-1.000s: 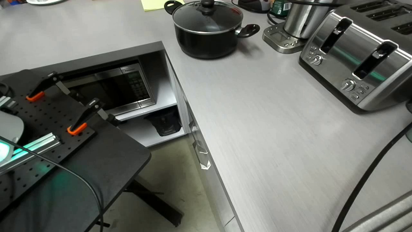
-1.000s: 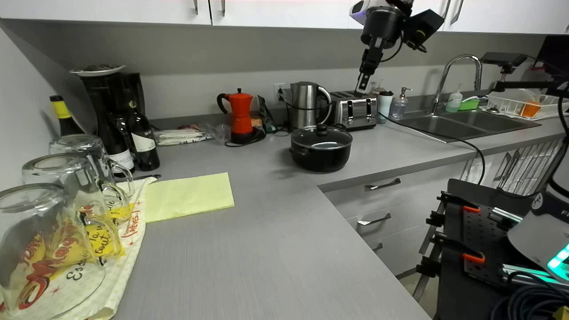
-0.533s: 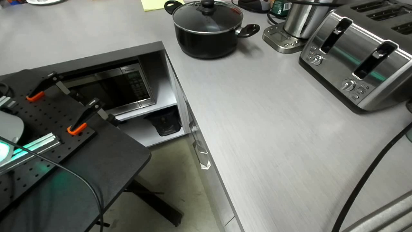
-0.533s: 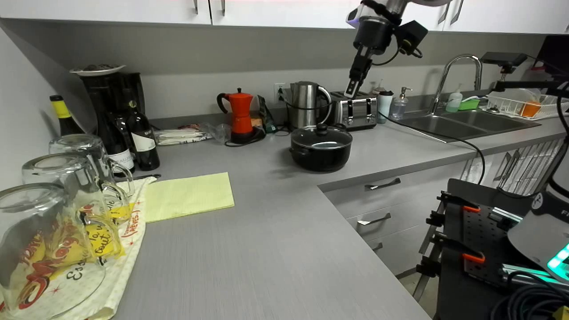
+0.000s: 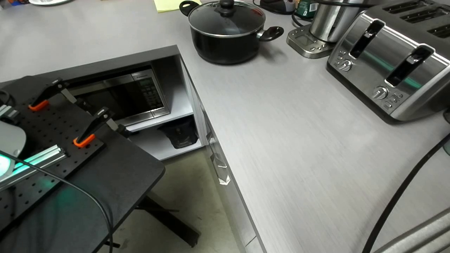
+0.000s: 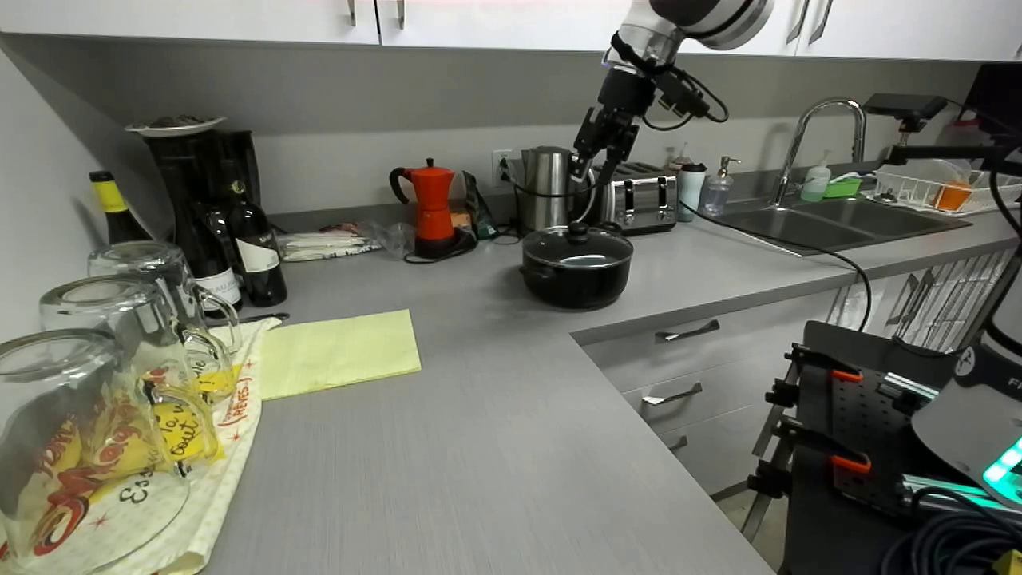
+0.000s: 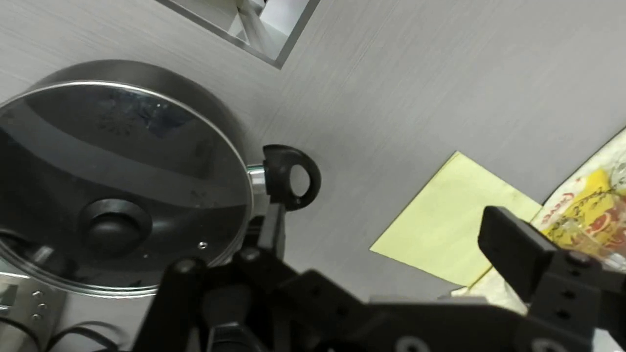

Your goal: Remove the lid from the pot and put it on the counter top

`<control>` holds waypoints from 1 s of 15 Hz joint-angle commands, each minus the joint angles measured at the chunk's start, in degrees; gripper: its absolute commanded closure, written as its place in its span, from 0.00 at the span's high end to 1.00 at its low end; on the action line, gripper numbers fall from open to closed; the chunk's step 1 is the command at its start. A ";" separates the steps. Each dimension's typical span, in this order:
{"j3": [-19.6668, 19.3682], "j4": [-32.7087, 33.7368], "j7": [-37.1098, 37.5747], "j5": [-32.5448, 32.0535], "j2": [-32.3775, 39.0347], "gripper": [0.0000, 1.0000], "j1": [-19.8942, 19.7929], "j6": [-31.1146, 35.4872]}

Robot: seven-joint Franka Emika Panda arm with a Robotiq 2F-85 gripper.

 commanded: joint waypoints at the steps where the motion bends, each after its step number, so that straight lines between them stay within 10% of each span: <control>1: 1.03 7.36 8.47 -3.30 7.56 1.00 -2.79 1.22; 15: -4.17 19.75 38.30 -17.89 21.63 1.00 -4.21 2.66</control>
